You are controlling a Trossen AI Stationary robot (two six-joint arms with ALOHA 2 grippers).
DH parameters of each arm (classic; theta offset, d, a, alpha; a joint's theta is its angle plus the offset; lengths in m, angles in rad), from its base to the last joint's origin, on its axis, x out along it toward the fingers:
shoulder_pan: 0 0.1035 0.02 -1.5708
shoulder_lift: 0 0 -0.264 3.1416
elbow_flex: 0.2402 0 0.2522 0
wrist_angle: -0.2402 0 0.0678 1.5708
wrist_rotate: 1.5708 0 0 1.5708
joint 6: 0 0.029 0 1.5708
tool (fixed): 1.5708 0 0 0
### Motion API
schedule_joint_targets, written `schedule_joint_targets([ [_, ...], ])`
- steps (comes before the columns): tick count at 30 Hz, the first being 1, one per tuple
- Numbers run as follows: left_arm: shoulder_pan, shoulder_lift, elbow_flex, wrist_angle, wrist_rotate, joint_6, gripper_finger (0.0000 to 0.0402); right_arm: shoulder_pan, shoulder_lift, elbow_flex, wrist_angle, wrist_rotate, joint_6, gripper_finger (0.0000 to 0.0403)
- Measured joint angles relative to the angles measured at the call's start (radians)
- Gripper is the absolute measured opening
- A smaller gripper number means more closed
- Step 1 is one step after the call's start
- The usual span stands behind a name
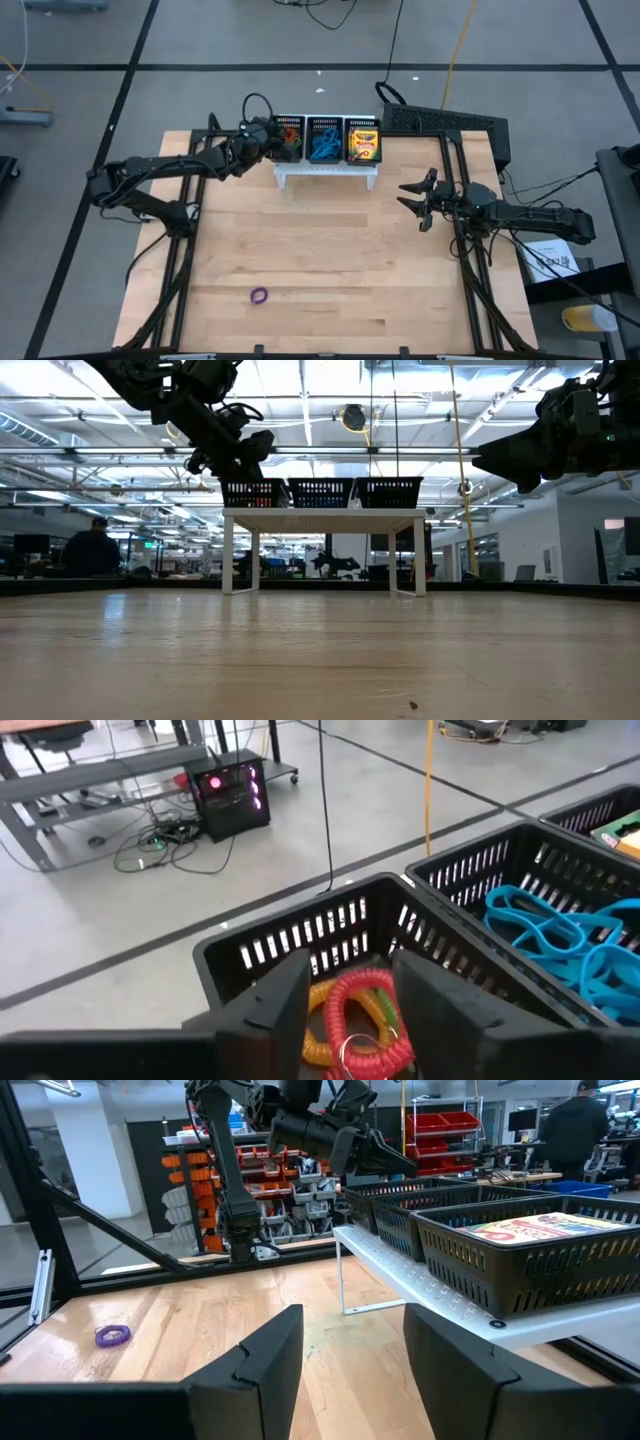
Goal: Pick & Place Office Desk Supplies
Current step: Put the purple spring keychain into the left black bin
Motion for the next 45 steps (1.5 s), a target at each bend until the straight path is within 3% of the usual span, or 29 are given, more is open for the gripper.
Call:
schedule_joint_targets([
  [7, -0.021, -0.016, 0.000, 0.005, 0.002, 0.049, 0.0197, 0.000, 0.000, 0.000, 0.000, 0.000, 0.000, 0.0165],
  [10, -0.051, -0.057, 0.000, 0.009, 0.072, 0.097, 0.0205, 0.000, 0.000, 0.000, 0.000, 0.000, 0.000, 0.0164],
  [20, -0.203, -0.227, 0.000, -0.010, 0.588, 0.108, 0.0186, 0.000, 0.000, 0.000, 0.000, 0.000, 0.000, 0.0165],
  [27, -0.347, -0.257, 0.000, -0.009, 0.936, -0.024, 0.0168, 0.000, 0.000, 0.000, 0.000, 0.000, 0.000, 0.0164],
  [29, -0.404, -0.254, 0.000, -0.020, 0.995, -0.050, 0.0165, 0.000, 0.000, 0.000, 0.000, 0.000, 0.000, 0.0164],
  [34, -0.573, -0.212, 0.000, 0.009, 1.006, -0.214, 0.0167, 0.000, 0.000, 0.000, 0.000, 0.000, 0.000, 0.0164],
  [40, -0.768, -0.142, 0.000, 0.027, 0.895, -0.445, 0.0183, 0.000, 0.000, 0.000, 0.000, 0.000, 0.000, 0.0165],
  [45, -0.912, -0.104, 0.000, -0.139, 0.663, -0.605, 0.0170, 0.000, 0.000, 0.000, 0.000, 0.000, 0.000, 0.0164],
])
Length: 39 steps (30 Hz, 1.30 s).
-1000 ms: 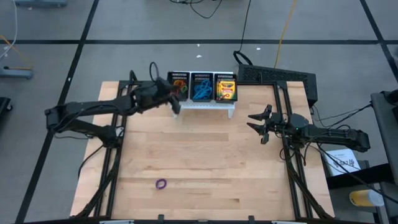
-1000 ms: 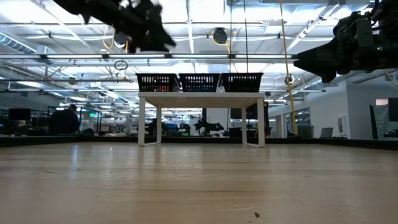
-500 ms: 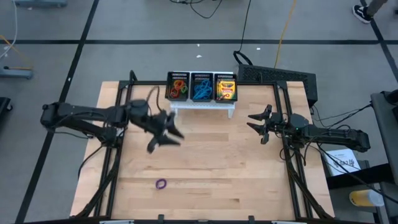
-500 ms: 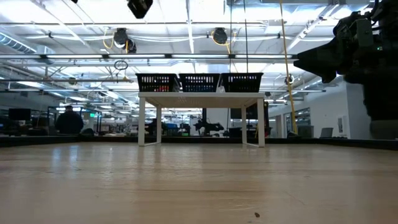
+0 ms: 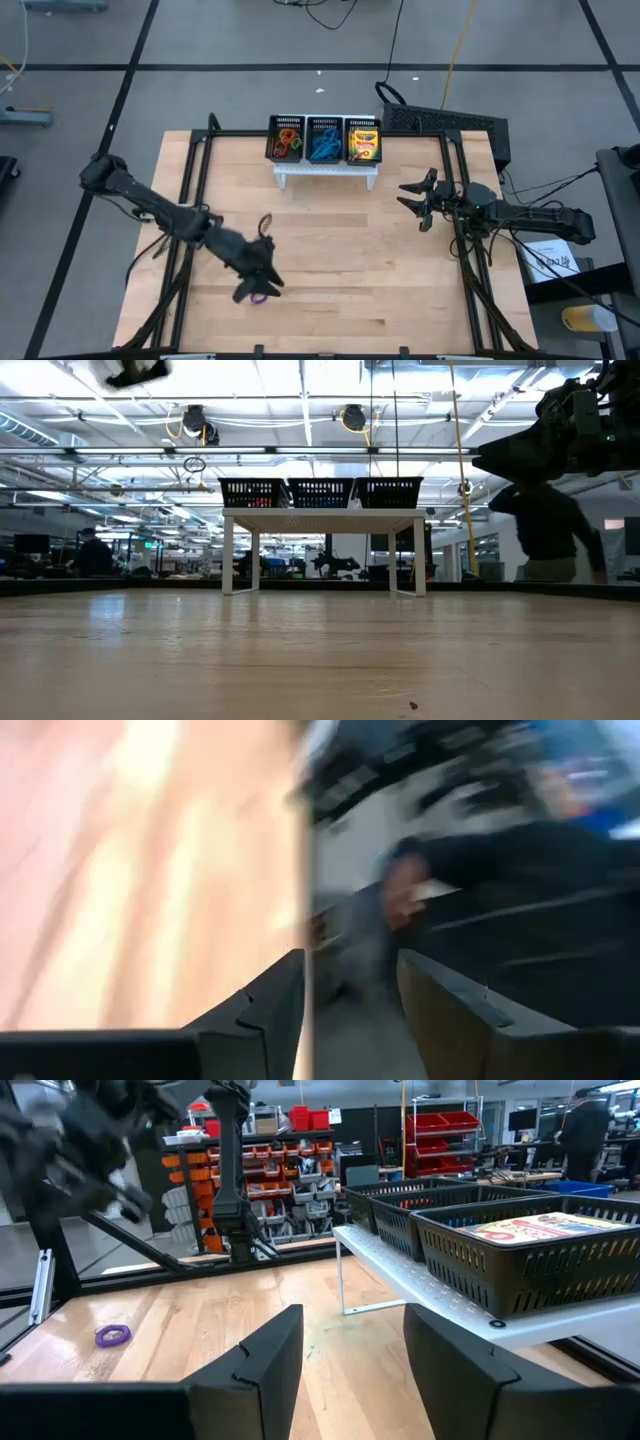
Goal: Pick & Place Office Desk Supplies
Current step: Put the purple spring keychain into the left black bin
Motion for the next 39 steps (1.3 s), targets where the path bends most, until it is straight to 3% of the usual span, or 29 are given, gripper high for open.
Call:
schedule_joint_targets([
  [3, -0.061, 0.047, 0.000, -0.167, -0.079, -0.129, 0.0156, 0.000, 0.000, 0.000, 0.000, 0.000, 0.000, 0.0164],
  [10, -0.117, 0.184, -0.001, -0.456, -0.087, -0.322, 0.0137, 0.000, 0.000, 0.000, 0.000, 0.000, 0.000, 0.0164],
  [20, -0.123, 0.389, -0.001, -0.480, -0.072, -0.289, 0.0157, 0.000, 0.000, 0.000, 0.000, 0.000, 0.000, 0.0164],
  [26, -0.123, 0.433, 0.004, -0.463, -0.078, -0.254, 0.0158, 0.000, 0.000, 0.000, 0.000, 0.000, 0.000, 0.0165],
  [31, -0.125, 0.435, 0.003, -0.464, -0.113, -0.264, 0.0131, 0.000, 0.000, 0.000, 0.000, 0.000, 0.000, 0.0164],
  [39, -0.130, 0.439, 0.002, -0.484, -0.156, -0.350, 0.0052, 0.000, 0.000, 0.000, 0.000, 0.000, 0.000, 0.0164],
])
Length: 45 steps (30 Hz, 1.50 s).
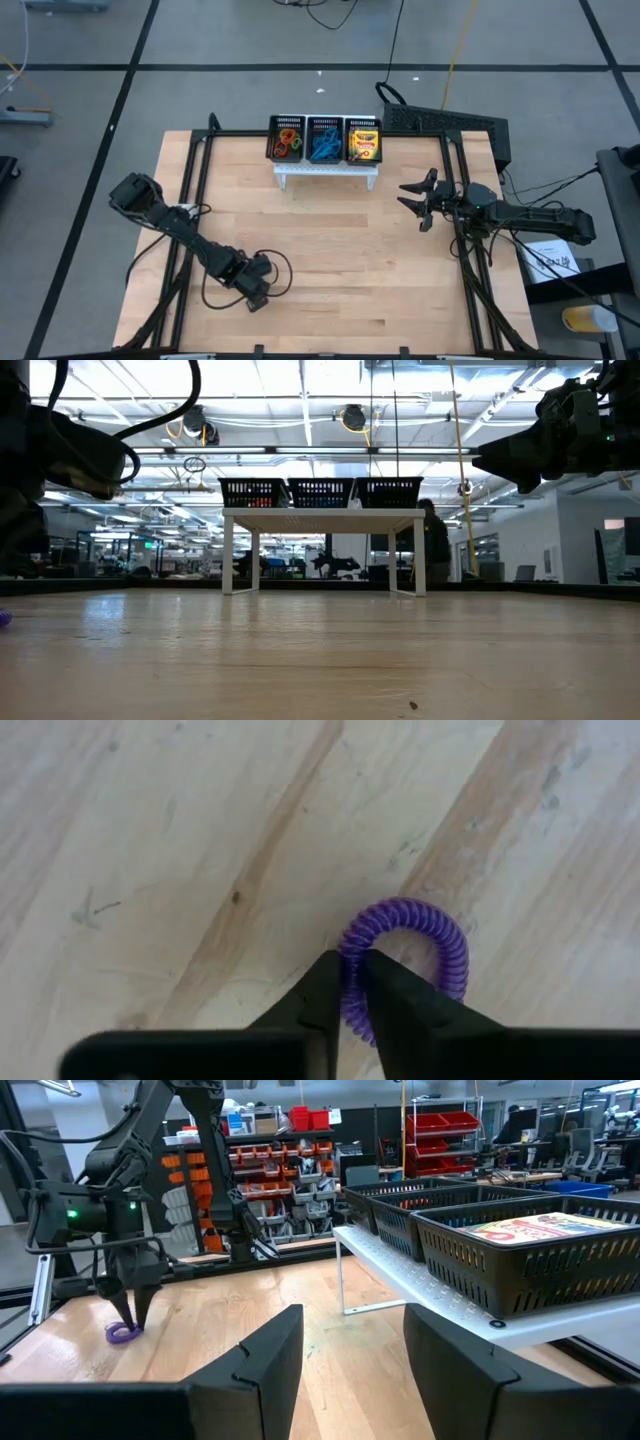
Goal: Pick & Place Office Desk Supplies
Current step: Put the purple spring keychain into the left black bin
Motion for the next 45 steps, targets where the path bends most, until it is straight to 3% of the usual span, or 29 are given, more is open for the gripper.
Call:
schedule_joint_targets([
  [5, 0.000, 0.001, 0.000, -0.011, -0.014, -0.030, 0.0010, 0.000, 0.000, 0.000, 0.000, 0.000, 0.000, 0.0164],
  [14, 0.039, -0.024, 0.003, 0.006, -0.019, 0.014, 0.0006, 0.000, 0.000, 0.000, 0.000, 0.000, 0.000, 0.0164],
  [19, 0.070, -0.081, 0.012, 0.020, -0.230, 0.087, 0.0008, 0.000, 0.000, 0.000, 0.000, 0.000, 0.000, 0.0165],
  [26, 0.124, -0.218, 0.015, 0.100, -0.358, 0.256, 0.0006, 0.000, 0.000, 0.000, 0.000, 0.000, 0.000, 0.0164],
  [31, 0.174, -0.307, 0.015, 0.218, -0.468, 0.475, 0.0010, 0.000, 0.000, 0.000, 0.000, 0.000, 0.000, 0.0164],
  [38, 0.281, -0.332, 0.002, 0.395, -0.403, 0.732, 0.0009, 0.000, 0.000, 0.000, 0.000, 0.000, 0.000, 0.0164],
  [45, 0.392, -0.326, -0.127, 0.644, -0.297, 0.812, 0.0008, 0.000, 0.000, 0.000, 0.000, 0.000, 0.000, 0.0164],
])
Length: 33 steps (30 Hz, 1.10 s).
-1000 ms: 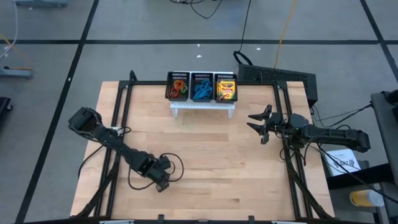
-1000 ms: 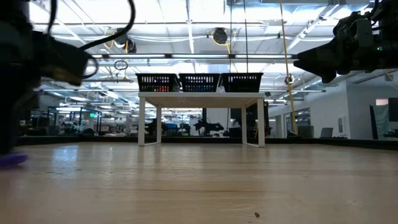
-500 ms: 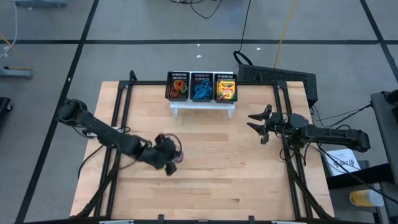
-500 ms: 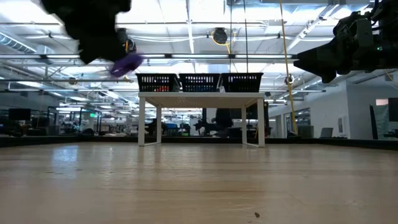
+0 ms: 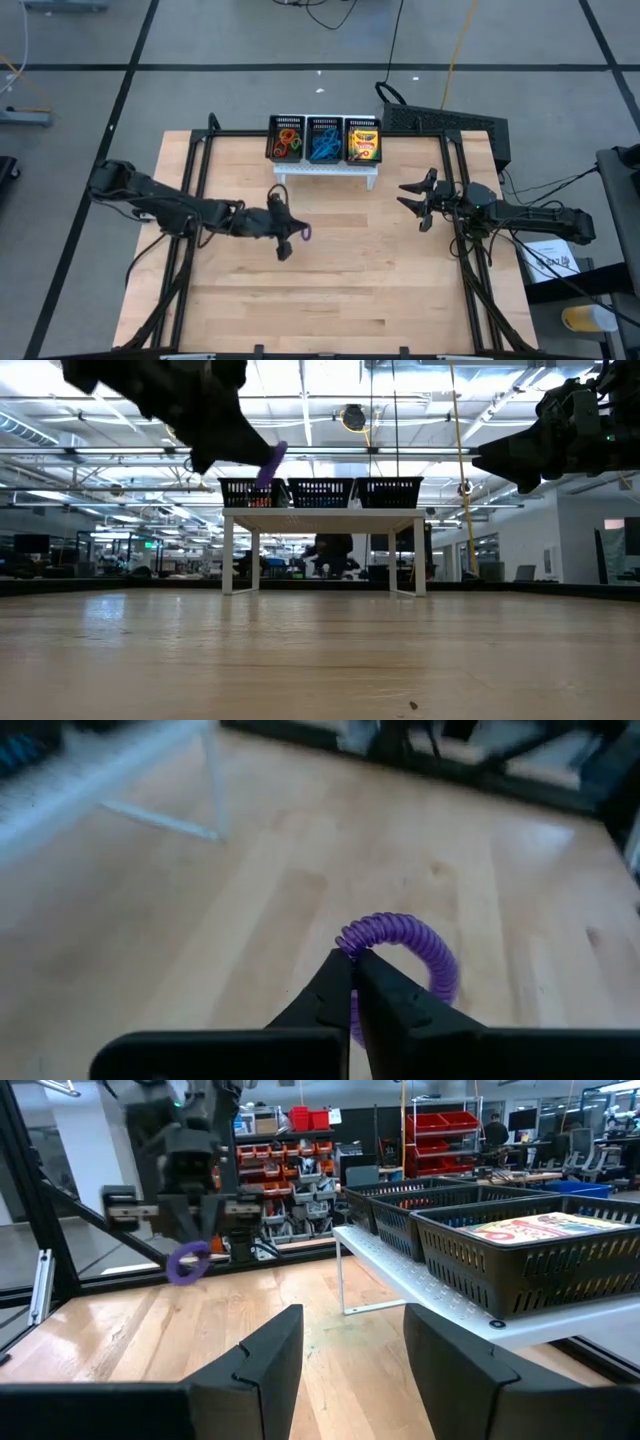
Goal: Pick & Place Office Desk Supplies
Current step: Put the purple spring keychain into the left black bin
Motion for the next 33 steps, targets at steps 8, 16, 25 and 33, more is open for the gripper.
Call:
schedule_joint_targets([
  [8, 0.105, -0.010, -0.176, 0.322, 0.105, 0.052, 0.0006, 0.000, 0.000, 0.000, 0.000, 0.000, 0.000, 0.0164],
  [16, 0.209, -0.155, -0.226, 0.291, 0.164, 0.126, 0.0005, 0.000, 0.000, 0.000, 0.000, 0.000, 0.000, 0.0164],
  [25, 0.393, -0.409, -0.225, 0.243, 0.233, 0.282, 0.0005, 0.000, 0.000, 0.000, 0.000, 0.000, 0.000, 0.0164],
  [33, 0.583, -0.485, -0.215, 0.270, 0.081, 0.252, 0.0005, 0.000, 0.000, 0.000, 0.000, 0.000, 0.000, 0.0164],
])
